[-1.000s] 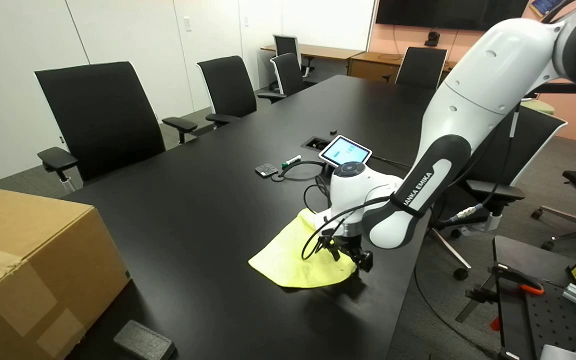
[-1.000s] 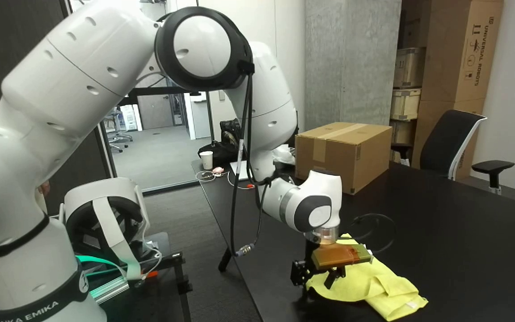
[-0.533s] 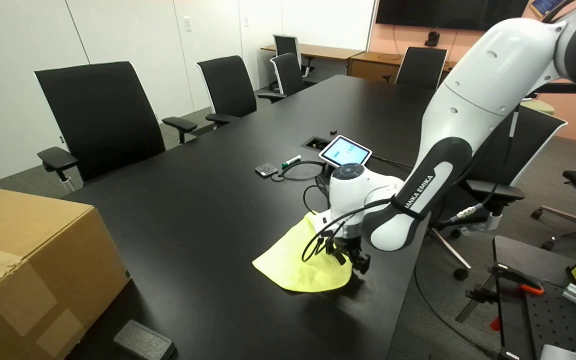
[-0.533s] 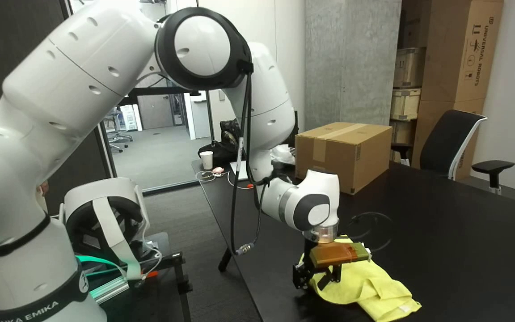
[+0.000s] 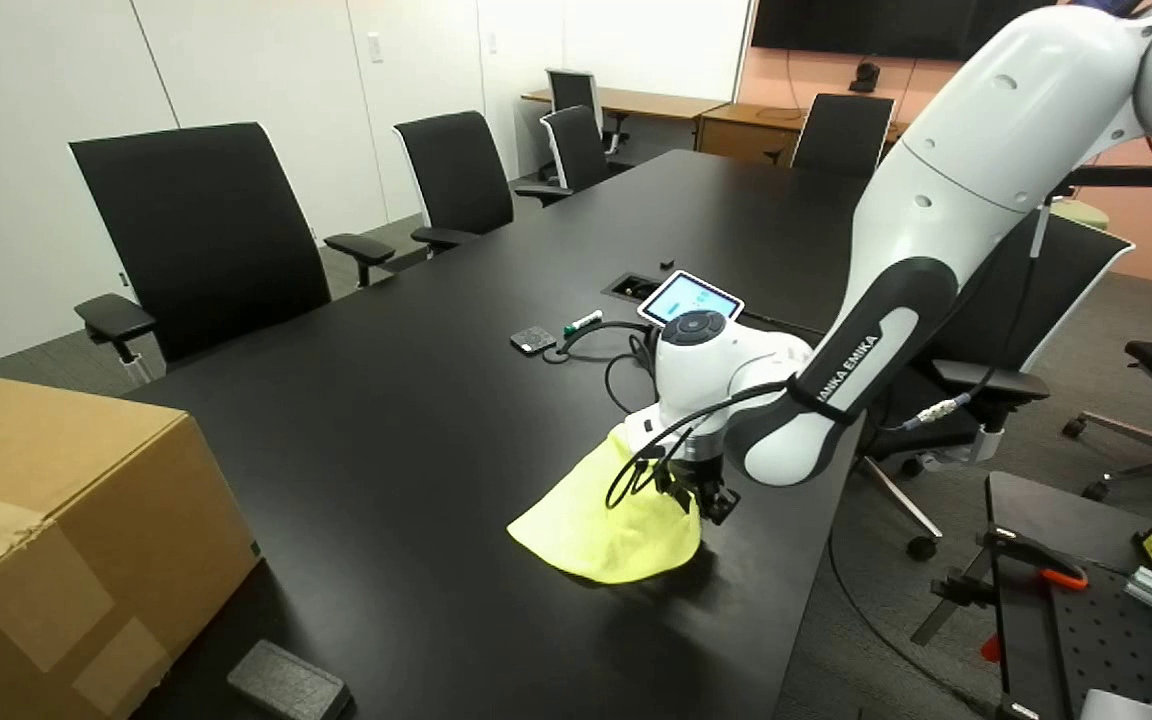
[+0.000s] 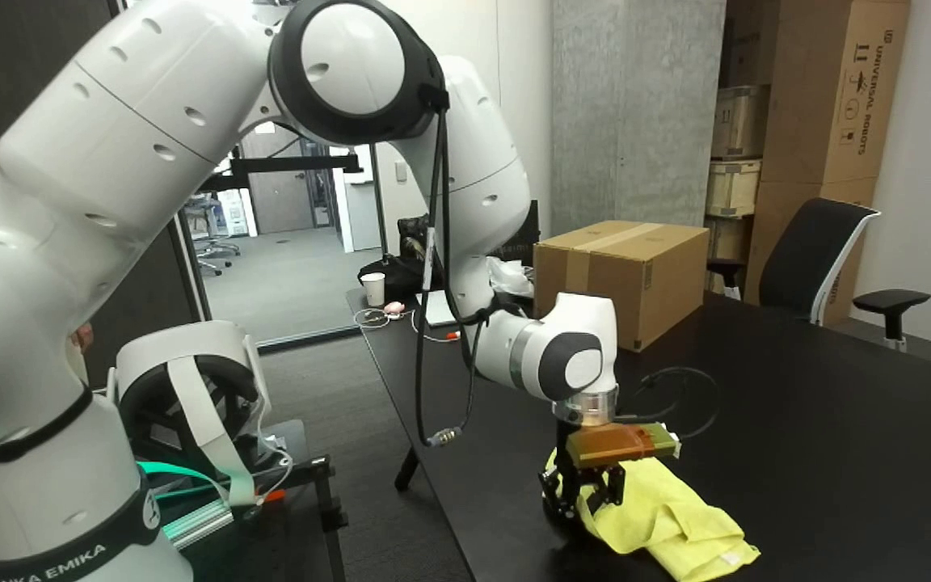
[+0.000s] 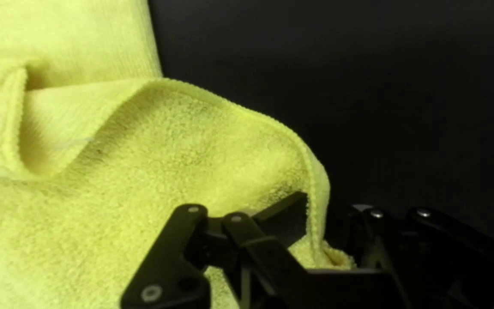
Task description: Fold the towel in half
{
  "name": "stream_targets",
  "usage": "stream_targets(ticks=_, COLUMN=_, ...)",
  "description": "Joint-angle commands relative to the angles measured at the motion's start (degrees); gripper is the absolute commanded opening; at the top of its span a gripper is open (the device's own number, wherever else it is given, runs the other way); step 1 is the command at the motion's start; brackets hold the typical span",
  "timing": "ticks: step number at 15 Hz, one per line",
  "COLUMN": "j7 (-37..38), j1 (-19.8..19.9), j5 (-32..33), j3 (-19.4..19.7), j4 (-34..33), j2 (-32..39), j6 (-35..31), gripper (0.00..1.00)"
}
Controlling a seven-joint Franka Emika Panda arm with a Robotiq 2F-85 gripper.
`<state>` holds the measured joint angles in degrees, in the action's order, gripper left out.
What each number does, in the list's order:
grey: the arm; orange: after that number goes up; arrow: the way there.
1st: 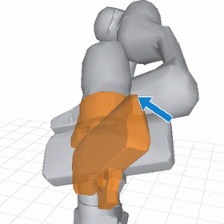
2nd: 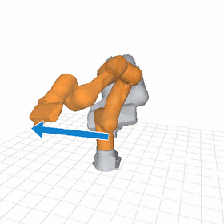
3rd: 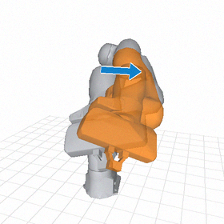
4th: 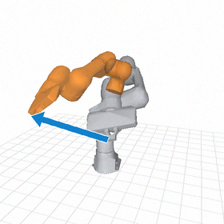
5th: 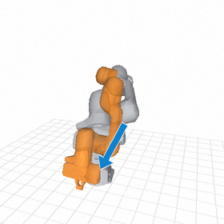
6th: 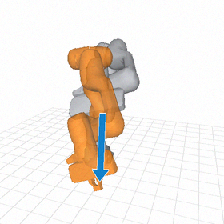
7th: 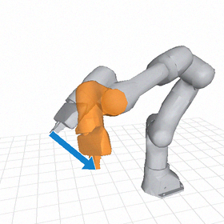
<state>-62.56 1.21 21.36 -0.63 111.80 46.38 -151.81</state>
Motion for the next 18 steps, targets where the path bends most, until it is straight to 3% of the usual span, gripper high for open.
stream_targets(ticks=1, j7=2.1, j1=-1.9, j5=2.4, j3=1.4, j4=0.8, j2=-4.3, j6=3.5, gripper=0.08)
stream_targets(ticks=9, j7=9.3, j1=-5.8, j5=1.8, j3=0.8, j4=-12.7, j2=-1.4, j6=12.1, gripper=0.08)
stream_targets(ticks=18, j7=30.2, j1=-12.0, j5=2.2, j3=2.2, j4=-35.2, j2=12.2, j6=21.6, gripper=0.06)
